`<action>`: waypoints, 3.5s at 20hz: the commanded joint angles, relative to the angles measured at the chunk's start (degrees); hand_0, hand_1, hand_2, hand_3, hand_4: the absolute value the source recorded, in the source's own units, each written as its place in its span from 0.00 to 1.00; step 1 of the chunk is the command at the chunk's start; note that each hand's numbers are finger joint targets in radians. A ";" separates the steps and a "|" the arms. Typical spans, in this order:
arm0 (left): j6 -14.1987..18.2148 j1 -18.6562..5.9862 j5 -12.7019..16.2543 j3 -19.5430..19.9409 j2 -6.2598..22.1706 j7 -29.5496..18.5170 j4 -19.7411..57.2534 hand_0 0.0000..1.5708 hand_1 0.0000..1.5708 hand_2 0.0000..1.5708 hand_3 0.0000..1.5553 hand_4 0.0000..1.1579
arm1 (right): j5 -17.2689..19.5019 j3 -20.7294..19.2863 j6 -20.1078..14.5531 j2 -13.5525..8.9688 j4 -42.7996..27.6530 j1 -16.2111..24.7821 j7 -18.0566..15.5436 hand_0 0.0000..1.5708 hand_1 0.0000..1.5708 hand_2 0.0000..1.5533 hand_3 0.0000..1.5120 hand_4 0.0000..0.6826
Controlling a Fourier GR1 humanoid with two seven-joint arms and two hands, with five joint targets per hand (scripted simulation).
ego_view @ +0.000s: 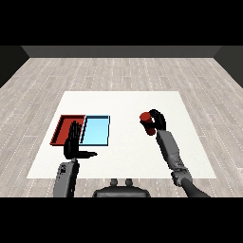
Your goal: Pick the red can and put it in the red box
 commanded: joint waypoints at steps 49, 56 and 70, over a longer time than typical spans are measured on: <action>24.49 -19.76 6.96 -31.96 -2.22 7.34 22.34 0.00 0.00 0.00 0.00 0.00 | -5.28 35.72 -30.63 8.27 -41.75 12.53 3.68 0.92 0.92 0.92 0.92 0.97; 25.21 -20.34 10.48 -34.62 -2.22 4.91 25.11 0.00 0.00 0.00 0.00 0.00 | -6.30 37.29 -30.18 8.27 -47.48 13.62 8.01 0.96 0.96 0.94 0.94 0.97; 29.71 -20.39 8.87 -30.28 -2.17 6.09 23.99 0.00 0.00 0.00 0.00 0.71 | -7.07 43.54 -35.57 8.24 -45.53 12.22 6.27 0.98 0.98 0.95 0.93 0.95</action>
